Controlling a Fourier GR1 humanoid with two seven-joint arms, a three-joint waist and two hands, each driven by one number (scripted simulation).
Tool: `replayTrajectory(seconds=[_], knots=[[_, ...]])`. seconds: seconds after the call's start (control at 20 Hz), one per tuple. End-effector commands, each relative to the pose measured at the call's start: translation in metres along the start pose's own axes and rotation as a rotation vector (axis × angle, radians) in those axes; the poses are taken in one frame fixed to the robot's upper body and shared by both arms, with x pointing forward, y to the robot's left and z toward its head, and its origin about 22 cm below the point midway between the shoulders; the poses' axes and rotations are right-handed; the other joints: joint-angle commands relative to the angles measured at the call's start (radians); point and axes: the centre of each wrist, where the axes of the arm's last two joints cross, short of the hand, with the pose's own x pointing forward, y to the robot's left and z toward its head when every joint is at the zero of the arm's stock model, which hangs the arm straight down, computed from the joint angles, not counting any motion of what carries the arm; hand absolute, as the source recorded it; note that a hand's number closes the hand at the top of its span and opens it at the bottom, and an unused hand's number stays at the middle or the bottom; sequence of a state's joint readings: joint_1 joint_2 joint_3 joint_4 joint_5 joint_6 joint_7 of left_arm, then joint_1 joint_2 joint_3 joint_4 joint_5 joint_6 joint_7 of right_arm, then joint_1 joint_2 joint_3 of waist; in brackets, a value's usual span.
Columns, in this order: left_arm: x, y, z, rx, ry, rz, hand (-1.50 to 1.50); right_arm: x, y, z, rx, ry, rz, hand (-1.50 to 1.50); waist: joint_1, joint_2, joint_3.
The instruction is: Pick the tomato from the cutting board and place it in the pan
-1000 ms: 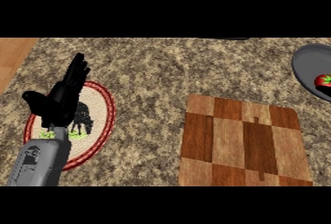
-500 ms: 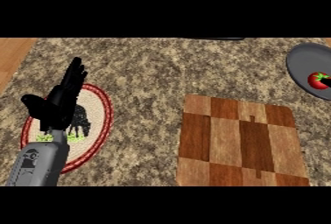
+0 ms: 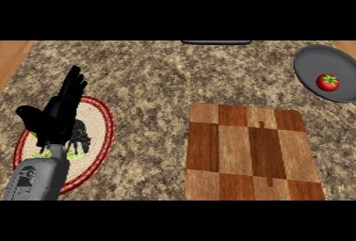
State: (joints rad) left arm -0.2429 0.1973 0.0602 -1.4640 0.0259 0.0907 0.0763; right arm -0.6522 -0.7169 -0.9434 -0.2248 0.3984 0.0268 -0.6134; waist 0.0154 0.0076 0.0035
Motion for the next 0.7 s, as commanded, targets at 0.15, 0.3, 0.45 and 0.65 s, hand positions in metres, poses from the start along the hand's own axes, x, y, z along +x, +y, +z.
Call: replayTrajectory(seconds=[0.15, 0.3, 0.45, 0.65], knots=[[0.004, 0.034, 0.018, 0.016, 0.032, -0.009, 0.0, -0.01, -0.026, 0.014, 0.07, -0.051, -0.044, -1.5, -0.027, -0.017, -0.006], [-0.006, 0.004, -0.006, 0.042, 0.047, -0.002, 0.0, -0.01, -0.024, 0.019, 0.053, -0.045, -0.059, -1.5, -0.045, -0.017, -0.007], [0.001, 0.009, 0.01, 0.042, 0.016, -0.021, 0.0, -0.012, -0.039, 0.033, 0.101, -0.029, -0.044, -1.5, -0.042, -0.02, -0.007], [-0.001, 0.012, -0.003, 0.035, 0.029, -0.031, 0.0, -0.003, -0.021, 0.046, 0.088, -0.037, 0.009, -1.5, -0.038, -0.015, -0.007]])
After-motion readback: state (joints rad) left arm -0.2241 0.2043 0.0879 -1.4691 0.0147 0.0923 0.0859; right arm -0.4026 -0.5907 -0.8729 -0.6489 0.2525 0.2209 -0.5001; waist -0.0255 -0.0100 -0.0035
